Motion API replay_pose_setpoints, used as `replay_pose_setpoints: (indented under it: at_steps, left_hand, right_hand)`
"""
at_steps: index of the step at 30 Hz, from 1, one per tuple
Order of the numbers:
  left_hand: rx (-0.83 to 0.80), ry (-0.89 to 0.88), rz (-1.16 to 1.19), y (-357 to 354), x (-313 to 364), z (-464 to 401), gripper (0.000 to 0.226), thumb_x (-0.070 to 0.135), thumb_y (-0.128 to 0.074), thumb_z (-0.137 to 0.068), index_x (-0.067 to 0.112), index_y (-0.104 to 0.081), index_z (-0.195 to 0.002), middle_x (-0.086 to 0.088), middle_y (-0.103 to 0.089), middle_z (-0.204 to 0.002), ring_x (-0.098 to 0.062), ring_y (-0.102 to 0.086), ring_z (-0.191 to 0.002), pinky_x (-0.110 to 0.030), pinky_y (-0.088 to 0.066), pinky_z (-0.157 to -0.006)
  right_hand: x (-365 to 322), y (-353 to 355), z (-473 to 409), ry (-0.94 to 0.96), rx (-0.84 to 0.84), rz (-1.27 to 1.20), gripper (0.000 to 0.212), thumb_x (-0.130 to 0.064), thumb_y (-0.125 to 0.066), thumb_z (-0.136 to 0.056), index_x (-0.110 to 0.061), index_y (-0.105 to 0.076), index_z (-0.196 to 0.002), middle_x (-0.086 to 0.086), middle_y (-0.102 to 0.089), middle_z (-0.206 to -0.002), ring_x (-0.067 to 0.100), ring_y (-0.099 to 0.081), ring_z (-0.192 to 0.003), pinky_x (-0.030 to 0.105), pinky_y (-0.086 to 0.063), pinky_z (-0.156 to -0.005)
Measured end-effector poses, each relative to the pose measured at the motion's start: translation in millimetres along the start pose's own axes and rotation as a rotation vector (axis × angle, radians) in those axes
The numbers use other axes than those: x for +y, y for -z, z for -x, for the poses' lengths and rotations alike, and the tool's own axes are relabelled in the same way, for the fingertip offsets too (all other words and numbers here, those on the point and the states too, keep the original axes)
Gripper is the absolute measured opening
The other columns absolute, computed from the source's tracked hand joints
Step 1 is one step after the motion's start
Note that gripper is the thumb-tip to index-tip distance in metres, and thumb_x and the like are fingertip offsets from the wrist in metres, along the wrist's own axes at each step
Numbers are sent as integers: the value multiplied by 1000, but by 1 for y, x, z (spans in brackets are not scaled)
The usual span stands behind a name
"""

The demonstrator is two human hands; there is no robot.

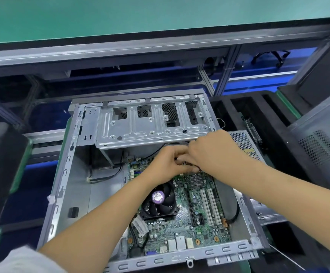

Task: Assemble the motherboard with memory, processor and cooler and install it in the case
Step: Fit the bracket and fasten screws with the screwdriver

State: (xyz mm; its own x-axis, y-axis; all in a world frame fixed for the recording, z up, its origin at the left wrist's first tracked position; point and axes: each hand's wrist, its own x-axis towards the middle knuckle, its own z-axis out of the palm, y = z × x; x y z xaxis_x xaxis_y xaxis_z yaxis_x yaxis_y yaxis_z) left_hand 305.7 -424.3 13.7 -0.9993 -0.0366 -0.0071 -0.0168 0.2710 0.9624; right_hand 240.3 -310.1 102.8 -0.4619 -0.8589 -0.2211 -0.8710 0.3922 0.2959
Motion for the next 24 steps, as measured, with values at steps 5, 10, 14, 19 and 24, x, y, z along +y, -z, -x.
replay_pose_setpoints:
  at_steps: [5, 10, 14, 19, 24]
  left_hand:
    - [-52, 24, -84, 8, -6, -3, 41, 14, -73, -82, 44, -59, -57, 11, -27, -44, -5, -20, -48, -25, -20, -52]
    - [3, -29, 37, 0, -1, -1, 19, 12, -78, -75, 26, -69, -83, 20, -55, -53, 7, -45, -51, -15, -41, -62]
    - [-15, -11, 5, 4, -5, -2, 46, 7, -68, -81, 38, -51, -51, 14, -28, -43, -4, -23, -46, -18, -25, -53]
    - [-4, -54, 86, 1, -3, 0, 25, 17, -77, -73, 41, -69, -76, 17, -62, -60, 4, -55, -59, -15, -44, -67]
    - [-27, 15, 38, 6, -10, -2, 28, 34, -70, -73, 16, -54, -58, -2, -34, -50, -15, -27, -50, -21, -26, -53]
  right_hand:
    - [6, -3, 12, 114, -30, -82, 39, -10, -60, -85, -16, -38, -116, 4, -44, -111, 24, -55, -98, 32, -32, -60]
    - [2, 1, -3, -12, -55, 38, 27, -30, -45, -97, -11, -48, -78, 3, -60, -92, 24, -60, -87, 29, -36, -63]
    - [6, -4, 7, 87, -27, -34, 32, -15, -59, -88, -15, -40, -114, 3, -43, -93, 23, -51, -78, 30, -31, -54]
    - [1, -1, -4, 46, -25, 138, 25, -31, -47, -97, -17, -46, -77, -3, -61, -91, 22, -63, -86, 25, -21, -48]
    - [3, -3, 7, 109, 21, -36, 35, -8, -60, -84, -13, -44, -114, 6, -49, -108, 24, -54, -96, 33, -31, -57]
